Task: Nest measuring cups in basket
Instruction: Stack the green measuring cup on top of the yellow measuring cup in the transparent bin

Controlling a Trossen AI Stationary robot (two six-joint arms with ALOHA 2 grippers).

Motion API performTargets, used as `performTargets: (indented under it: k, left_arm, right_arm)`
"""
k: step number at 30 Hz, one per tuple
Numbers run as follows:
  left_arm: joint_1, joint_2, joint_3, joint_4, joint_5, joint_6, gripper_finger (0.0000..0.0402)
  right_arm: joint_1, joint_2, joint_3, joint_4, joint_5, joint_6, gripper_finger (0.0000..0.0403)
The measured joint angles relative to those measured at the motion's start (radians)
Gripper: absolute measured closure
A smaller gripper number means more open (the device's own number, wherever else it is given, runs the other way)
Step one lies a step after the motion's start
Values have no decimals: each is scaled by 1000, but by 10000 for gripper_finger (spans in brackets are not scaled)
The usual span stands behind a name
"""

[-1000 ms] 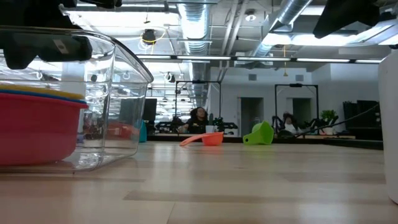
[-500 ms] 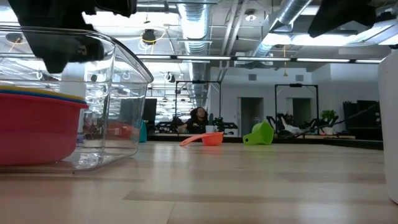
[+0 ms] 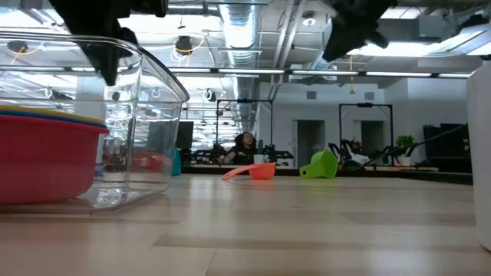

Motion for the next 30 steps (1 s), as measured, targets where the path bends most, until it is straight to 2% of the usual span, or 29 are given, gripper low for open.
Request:
performTargets:
  k: [3,6,10,14,17,21,25,30]
  left_arm:
    - [51,-22,0,-32,-44,89,310]
    - [138,-30,0,-41,-52,233,310]
    - [275,-30,0,-41,12,420,310]
    - [378,-30,0,-13,76,520,310]
    - [422,-30,0,7,101,527,310]
    - [456,-26,0,113,101,453,310]
    - [454,-15,1,252,94,357,310]
    - [436,35,0,276,78,293,310]
  right_arm:
    - [-166,1,21,-5,-209,-69,326]
    - [-291,6,26,-11,-349,-143,326]
    - [-426,6,30,-74,-437,-281,326]
    - [-527,6,55,-121,-471,-479,326]
    - [-590,18,55,-114,-474,-606,326]
    - [-687,69,55,-126,-480,-722,326]
    - [-763,169,54,-181,-546,-832,326]
    - [-807,298,54,-166,-566,-992,326]
